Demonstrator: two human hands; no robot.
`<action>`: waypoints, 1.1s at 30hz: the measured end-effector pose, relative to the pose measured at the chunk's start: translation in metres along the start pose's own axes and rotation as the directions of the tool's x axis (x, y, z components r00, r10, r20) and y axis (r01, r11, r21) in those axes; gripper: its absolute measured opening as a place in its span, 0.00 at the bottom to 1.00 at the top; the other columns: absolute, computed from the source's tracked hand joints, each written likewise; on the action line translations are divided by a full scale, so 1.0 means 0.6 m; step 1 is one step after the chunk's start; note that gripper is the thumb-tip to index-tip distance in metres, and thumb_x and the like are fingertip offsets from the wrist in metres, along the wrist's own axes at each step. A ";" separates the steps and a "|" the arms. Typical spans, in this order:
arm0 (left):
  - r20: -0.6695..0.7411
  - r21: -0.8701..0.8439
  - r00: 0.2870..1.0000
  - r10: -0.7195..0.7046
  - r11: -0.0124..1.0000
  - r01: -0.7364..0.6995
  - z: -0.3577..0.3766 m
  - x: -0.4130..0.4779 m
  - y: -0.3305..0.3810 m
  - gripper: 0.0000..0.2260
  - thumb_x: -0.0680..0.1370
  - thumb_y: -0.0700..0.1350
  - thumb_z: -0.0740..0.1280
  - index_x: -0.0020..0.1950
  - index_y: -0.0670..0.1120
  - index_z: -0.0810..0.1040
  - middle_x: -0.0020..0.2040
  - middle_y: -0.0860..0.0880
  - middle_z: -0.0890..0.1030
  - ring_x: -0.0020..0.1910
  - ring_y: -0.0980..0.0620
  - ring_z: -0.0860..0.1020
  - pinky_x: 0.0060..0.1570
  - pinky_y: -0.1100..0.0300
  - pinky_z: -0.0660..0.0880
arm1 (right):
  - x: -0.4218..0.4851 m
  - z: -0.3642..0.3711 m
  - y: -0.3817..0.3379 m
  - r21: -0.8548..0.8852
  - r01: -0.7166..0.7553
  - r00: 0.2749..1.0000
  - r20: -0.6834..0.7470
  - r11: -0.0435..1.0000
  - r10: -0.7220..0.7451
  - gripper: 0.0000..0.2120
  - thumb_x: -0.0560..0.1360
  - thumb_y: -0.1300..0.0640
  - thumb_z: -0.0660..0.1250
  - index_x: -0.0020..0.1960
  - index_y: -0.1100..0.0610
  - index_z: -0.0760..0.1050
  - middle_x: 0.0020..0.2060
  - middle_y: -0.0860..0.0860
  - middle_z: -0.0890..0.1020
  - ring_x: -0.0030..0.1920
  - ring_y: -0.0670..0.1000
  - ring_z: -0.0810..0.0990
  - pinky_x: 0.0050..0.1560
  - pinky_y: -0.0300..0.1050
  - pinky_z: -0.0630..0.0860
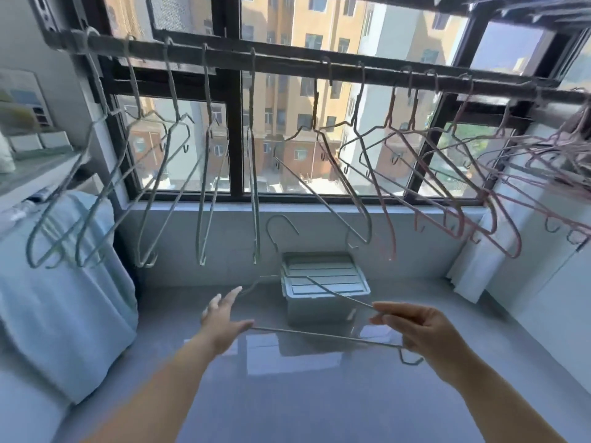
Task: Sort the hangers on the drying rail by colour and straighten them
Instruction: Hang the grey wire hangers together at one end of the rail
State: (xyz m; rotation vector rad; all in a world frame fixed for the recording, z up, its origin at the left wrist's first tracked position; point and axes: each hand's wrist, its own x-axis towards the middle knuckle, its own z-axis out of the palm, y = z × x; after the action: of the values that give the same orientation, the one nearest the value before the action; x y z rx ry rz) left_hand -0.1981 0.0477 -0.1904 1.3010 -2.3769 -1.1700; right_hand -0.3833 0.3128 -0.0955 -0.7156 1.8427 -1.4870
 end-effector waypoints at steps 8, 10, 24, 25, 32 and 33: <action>-0.134 0.011 0.991 -0.006 1.000 0.007 -0.052 -0.023 -0.046 0.03 0.72 0.51 0.69 0.42 0.55 0.76 0.61 0.44 0.72 0.60 0.41 0.69 0.52 0.47 0.74 | 0.033 -0.029 0.027 0.054 0.095 0.993 0.058 0.994 -0.098 0.29 0.51 0.41 0.79 0.46 0.58 0.83 0.41 0.57 0.86 0.22 0.43 0.62 0.22 0.31 0.61; -0.106 -0.083 0.994 0.035 0.996 -0.044 -0.065 -0.040 -0.054 0.07 0.72 0.51 0.68 0.36 0.51 0.74 0.42 0.46 0.77 0.43 0.43 0.74 0.42 0.57 0.72 | 0.042 -0.041 0.037 0.037 0.115 0.993 0.012 0.993 -0.116 0.20 0.60 0.48 0.78 0.45 0.59 0.82 0.38 0.54 0.86 0.22 0.44 0.66 0.23 0.32 0.66; -0.132 -0.308 0.988 0.082 0.944 -0.119 -0.045 -0.174 0.008 0.09 0.76 0.36 0.63 0.46 0.50 0.78 0.36 0.52 0.80 0.29 0.67 0.74 0.37 0.72 0.69 | 0.072 0.066 0.141 -0.438 0.086 0.987 -0.083 0.895 -0.135 0.18 0.72 0.68 0.65 0.60 0.57 0.72 0.55 0.52 0.74 0.59 0.55 0.73 0.58 0.41 0.65; -0.147 -0.345 0.987 0.062 0.932 -0.110 -0.040 -0.179 0.018 0.10 0.77 0.35 0.61 0.49 0.48 0.77 0.38 0.50 0.79 0.27 0.67 0.73 0.33 0.73 0.68 | 0.060 0.087 0.130 -0.455 0.130 0.989 0.002 0.881 -0.145 0.17 0.72 0.67 0.64 0.58 0.53 0.73 0.53 0.50 0.74 0.58 0.52 0.73 0.57 0.39 0.64; -0.250 -0.626 0.965 -0.084 0.774 -0.095 0.031 -0.222 0.077 0.14 0.78 0.33 0.55 0.56 0.48 0.75 0.40 0.49 0.77 0.23 0.63 0.68 0.31 0.68 0.69 | -0.045 0.199 0.058 -0.446 0.388 0.886 0.422 0.806 -0.193 0.17 0.75 0.49 0.63 0.63 0.43 0.66 0.58 0.39 0.72 0.57 0.36 0.70 0.54 0.22 0.62; -0.247 -0.661 0.965 -0.092 0.744 -0.098 0.042 -0.226 0.091 0.15 0.78 0.33 0.55 0.56 0.49 0.75 0.40 0.49 0.77 0.23 0.63 0.69 0.31 0.68 0.70 | -0.057 0.208 0.053 -0.410 0.379 0.881 0.434 0.830 -0.187 0.20 0.73 0.46 0.63 0.64 0.43 0.64 0.58 0.39 0.72 0.56 0.34 0.70 0.54 0.23 0.63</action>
State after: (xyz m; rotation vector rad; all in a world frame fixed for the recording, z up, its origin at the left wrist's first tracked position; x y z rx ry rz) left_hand -0.1638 0.1838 -0.1417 1.0945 -1.5219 -1.5347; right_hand -0.2656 0.2679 -0.1392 -1.4766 1.8624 -0.9444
